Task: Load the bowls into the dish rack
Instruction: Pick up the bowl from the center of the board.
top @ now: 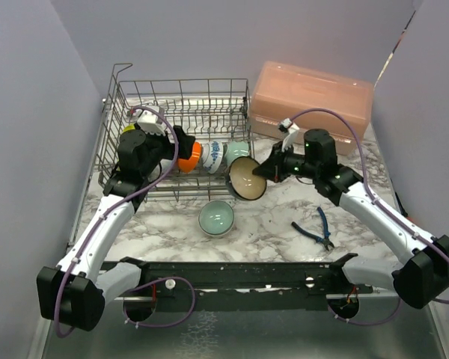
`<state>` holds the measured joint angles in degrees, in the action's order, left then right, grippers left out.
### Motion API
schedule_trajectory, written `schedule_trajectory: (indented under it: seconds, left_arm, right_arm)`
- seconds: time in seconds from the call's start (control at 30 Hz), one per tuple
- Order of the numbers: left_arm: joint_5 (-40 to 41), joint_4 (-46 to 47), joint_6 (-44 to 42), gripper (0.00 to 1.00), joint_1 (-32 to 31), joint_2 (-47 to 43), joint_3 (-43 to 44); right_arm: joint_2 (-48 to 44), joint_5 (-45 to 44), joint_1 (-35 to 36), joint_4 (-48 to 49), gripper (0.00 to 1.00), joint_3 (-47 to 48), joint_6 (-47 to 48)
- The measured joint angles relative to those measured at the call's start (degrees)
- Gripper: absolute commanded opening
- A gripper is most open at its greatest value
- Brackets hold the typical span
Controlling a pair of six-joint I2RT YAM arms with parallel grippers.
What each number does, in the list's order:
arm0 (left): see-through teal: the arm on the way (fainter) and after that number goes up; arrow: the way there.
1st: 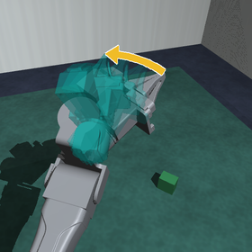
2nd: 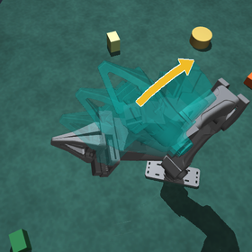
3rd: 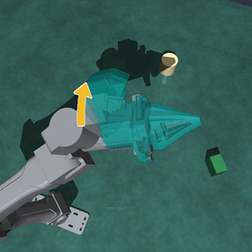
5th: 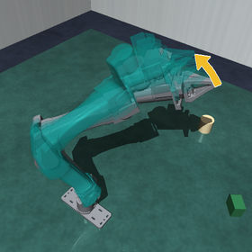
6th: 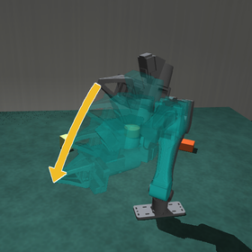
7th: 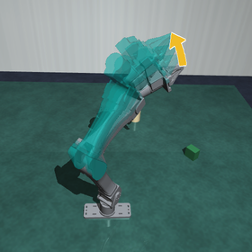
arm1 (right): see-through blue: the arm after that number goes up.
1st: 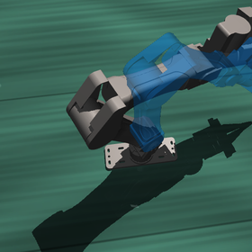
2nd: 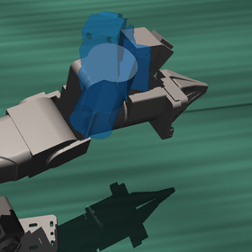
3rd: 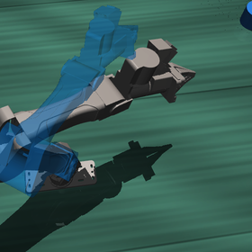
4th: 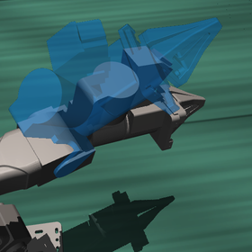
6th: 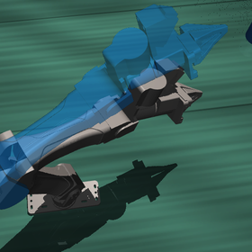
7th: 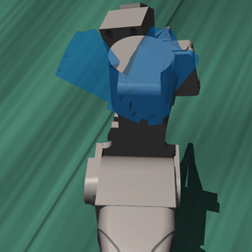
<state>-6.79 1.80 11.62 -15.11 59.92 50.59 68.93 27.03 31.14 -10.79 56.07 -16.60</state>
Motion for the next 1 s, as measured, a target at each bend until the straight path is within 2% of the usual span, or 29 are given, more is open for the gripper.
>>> schedule_trajectory:
  seconds: [0.2,0.3,0.43,0.57,1.0]
  left_arm:
    - [-9.1,1.0,12.3,0.97,0.0,1.8,0.1]
    - [-13.0,1.8,18.5,0.97,-0.5,2.3,0.6]
    - [-16.5,2.5,26.2,0.97,-3.9,3.9,1.8]
    - [-18.7,2.8,31.8,0.98,-10.4,6.2,3.9]
    - [-18.8,2.7,40.8,0.99,-23.2,10.6,5.3]
  right_arm:
    - [-3.4,7.0,-13.0,1.6,0.0,-3.8,-3.0]
    - [-4.7,9.0,-17.2,2.7,0.0,-5.7,-4.5]
    - [-5.0,11.1,-17.9,3.4,0.0,-6.7,-5.2]
    - [-5.2,12.2,-17.9,3.7,0.0,-6.8,-5.8]
    - [-6.6,13.2,-17.9,4.1,0.0,-6.8,-6.0]
